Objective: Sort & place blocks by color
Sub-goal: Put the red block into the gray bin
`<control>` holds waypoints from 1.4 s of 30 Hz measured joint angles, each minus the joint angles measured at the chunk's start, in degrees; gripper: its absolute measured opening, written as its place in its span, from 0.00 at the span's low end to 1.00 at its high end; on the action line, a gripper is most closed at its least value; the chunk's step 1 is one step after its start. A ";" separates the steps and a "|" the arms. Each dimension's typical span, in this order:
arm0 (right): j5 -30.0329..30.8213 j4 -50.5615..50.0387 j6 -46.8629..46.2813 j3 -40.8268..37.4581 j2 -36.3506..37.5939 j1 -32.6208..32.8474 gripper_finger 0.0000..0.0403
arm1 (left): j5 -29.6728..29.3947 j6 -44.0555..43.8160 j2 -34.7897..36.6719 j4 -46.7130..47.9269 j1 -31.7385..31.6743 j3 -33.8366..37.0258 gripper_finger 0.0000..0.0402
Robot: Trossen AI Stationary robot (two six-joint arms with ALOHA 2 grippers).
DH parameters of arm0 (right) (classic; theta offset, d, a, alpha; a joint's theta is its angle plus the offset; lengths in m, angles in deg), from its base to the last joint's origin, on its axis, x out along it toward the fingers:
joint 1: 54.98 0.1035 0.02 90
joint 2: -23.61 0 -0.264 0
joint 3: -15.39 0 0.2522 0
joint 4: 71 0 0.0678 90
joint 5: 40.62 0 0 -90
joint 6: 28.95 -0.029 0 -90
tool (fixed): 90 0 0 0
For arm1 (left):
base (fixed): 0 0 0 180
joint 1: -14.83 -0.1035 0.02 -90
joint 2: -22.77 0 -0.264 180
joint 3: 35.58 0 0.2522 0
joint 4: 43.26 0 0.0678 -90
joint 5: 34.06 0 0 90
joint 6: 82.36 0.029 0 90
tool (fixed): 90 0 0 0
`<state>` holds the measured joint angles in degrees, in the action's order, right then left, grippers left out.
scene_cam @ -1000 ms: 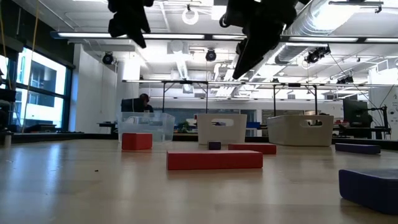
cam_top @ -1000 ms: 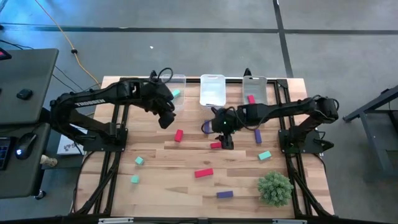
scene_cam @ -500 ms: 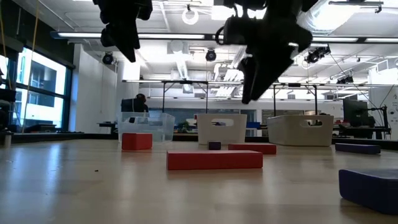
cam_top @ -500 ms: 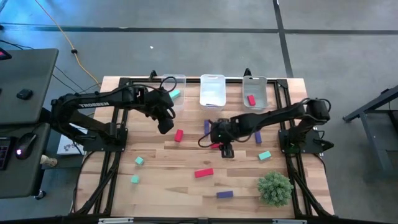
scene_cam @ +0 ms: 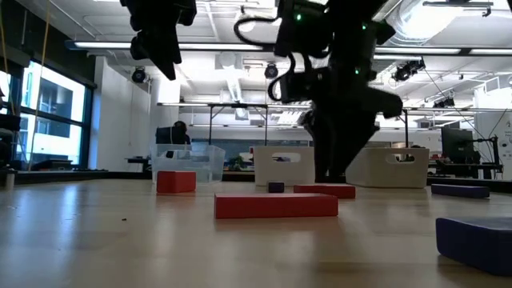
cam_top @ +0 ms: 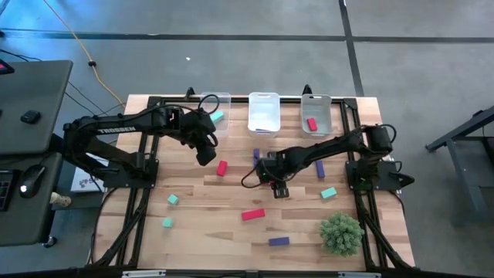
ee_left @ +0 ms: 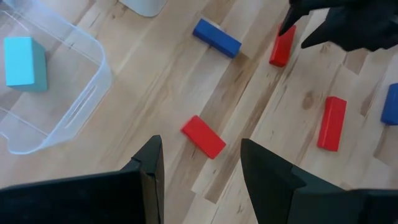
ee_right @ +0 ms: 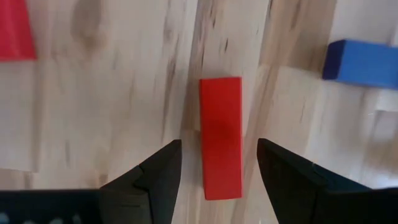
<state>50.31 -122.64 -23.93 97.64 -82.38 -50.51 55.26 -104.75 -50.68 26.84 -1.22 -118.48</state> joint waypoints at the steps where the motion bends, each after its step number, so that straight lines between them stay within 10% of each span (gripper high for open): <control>1: 0.07 0.00 0.01 0.00 -0.57 -0.08 0.50 | 0.02 0.00 0.00 0.00 0.00 0.00 0.33; 12: 1.70 -0.03 -1.90 0.17 -4.11 -0.32 0.48 | -0.20 1.36 0.00 -0.04 0.00 0.00 0.33; 22: -1.12 -0.10 -3.25 0.17 -4.14 -0.35 0.19 | -0.20 1.80 0.00 -0.04 0.00 0.00 0.33; 42: 4.41 -0.86 -12.62 -0.11 3.41 -2.82 0.19 | -0.22 2.64 0.00 -0.05 0.00 0.00 0.33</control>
<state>54.71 -123.50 -36.55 97.53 -78.97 -53.33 55.04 -102.11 -50.68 26.79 -1.22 -118.48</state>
